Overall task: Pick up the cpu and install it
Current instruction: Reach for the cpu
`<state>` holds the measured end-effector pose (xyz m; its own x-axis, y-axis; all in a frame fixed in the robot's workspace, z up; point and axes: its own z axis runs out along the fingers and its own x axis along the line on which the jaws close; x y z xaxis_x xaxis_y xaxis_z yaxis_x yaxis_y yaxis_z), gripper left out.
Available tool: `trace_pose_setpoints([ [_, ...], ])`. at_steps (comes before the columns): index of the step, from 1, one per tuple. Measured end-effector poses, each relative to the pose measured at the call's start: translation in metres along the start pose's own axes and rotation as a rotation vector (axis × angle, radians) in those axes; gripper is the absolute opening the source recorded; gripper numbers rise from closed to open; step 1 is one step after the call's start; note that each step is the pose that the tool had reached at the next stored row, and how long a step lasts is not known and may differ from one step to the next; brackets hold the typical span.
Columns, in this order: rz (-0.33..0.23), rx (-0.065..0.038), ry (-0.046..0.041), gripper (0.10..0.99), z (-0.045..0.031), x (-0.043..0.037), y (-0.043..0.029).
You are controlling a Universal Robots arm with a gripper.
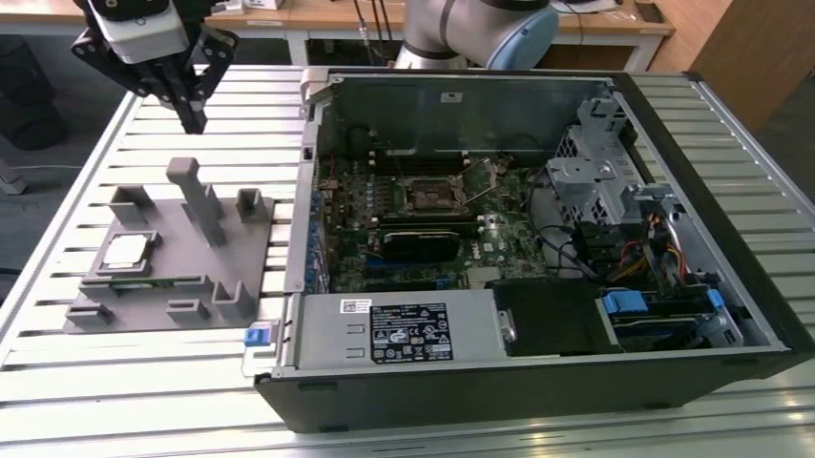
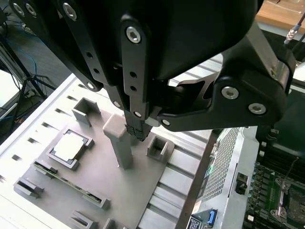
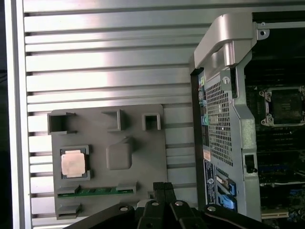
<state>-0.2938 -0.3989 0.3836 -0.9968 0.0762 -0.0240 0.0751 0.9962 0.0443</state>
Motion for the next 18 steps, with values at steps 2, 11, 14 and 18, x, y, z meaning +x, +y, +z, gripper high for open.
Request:
trace_pose_setpoints([
  [2,0.0,0.0,0.0001,0.106,0.0001,0.0021,-0.0001],
  [11,0.0,0.0,0.0,0.106,0.0007,0.0153,-0.0012],
  [14,0.0,0.0,0.0001,0.106,0.0009,0.0229,-0.0018],
  [18,0.0,0.0,0.0,0.106,0.0014,0.0364,-0.0028],
])
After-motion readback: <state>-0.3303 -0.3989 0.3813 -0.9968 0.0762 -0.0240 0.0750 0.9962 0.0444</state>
